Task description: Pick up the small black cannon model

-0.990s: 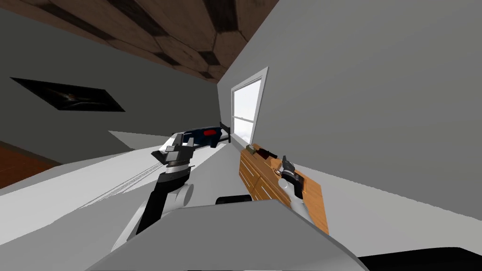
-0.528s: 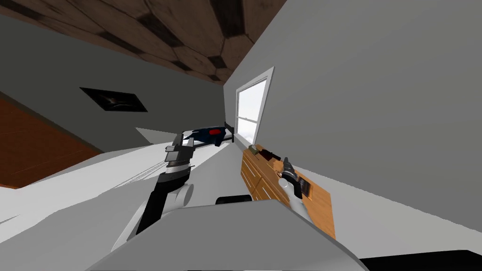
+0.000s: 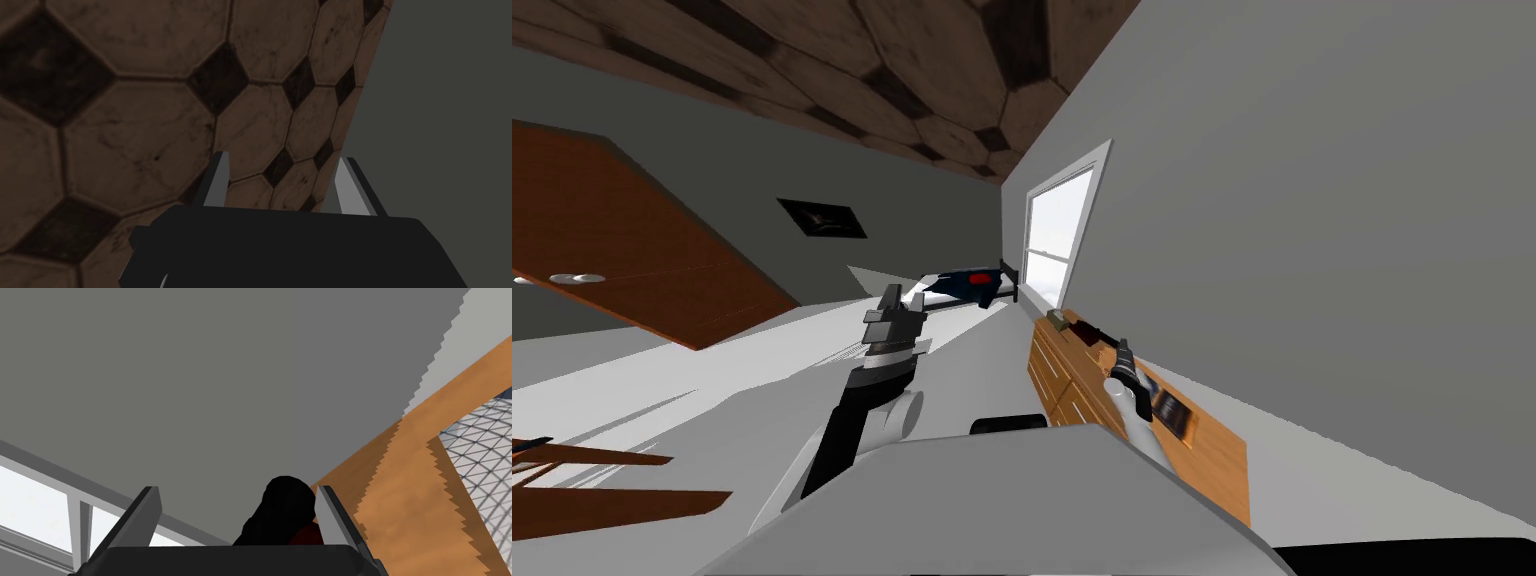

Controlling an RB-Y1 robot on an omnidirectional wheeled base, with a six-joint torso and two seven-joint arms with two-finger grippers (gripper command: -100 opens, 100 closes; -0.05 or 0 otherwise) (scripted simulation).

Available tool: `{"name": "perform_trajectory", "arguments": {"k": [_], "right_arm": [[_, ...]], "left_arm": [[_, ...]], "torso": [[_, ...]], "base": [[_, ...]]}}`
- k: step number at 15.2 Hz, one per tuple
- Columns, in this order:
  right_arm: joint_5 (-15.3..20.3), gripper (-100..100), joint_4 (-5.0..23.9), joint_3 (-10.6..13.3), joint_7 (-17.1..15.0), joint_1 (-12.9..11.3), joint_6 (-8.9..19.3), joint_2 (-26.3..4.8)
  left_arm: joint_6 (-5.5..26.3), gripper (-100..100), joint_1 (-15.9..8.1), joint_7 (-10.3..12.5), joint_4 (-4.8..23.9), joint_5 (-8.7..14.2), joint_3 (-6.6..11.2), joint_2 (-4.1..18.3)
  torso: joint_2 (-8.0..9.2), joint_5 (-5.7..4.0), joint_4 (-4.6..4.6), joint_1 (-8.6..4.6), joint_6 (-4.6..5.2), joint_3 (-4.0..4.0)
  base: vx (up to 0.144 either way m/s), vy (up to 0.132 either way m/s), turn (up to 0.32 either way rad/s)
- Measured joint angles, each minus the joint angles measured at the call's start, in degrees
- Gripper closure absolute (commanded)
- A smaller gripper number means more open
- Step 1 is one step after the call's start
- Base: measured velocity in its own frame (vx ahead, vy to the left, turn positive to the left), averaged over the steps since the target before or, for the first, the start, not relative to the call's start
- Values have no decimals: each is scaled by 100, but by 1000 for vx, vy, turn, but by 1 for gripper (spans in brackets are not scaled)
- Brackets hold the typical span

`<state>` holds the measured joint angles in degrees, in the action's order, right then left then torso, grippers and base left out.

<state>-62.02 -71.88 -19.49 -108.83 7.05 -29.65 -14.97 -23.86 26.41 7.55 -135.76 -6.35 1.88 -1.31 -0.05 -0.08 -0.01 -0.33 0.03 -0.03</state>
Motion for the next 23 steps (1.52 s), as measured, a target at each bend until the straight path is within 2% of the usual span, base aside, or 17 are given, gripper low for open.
{"name": "perform_trajectory", "arguments": {"k": [12, 18, 21, 23], "right_arm": [[-606, -100, 723, -196, -1272, -383, 149, 4], [-871, -100, 1057, -262, -1858, -613, 218, 31], [-949, -100, 1155, -276, -2036, -698, 254, 39], [-723, -100, 1146, -327, -1851, -681, 449, 28]], "left_arm": [[0, 0, 0, 0, 0, 0, 0, 0], [0, 0, 0, 0, 0, 0, 1, 1], [0, 0, 1, 0, 0, 0, 1, 1], [0, 0, 0, 0, 0, 0, 0, 0]], "torso": [[-11, -1, -2, -6, -1, -6], [-18, -5, -4, -22, -1, -10], [-22, -4, -5, -16, 1, -13], [-16, 0, -4, 1, -1, -10]], "base": [[-26, -42, 168], [-7, -74, 180], [-1, -55, 107], [-17, -12, 86]]}}
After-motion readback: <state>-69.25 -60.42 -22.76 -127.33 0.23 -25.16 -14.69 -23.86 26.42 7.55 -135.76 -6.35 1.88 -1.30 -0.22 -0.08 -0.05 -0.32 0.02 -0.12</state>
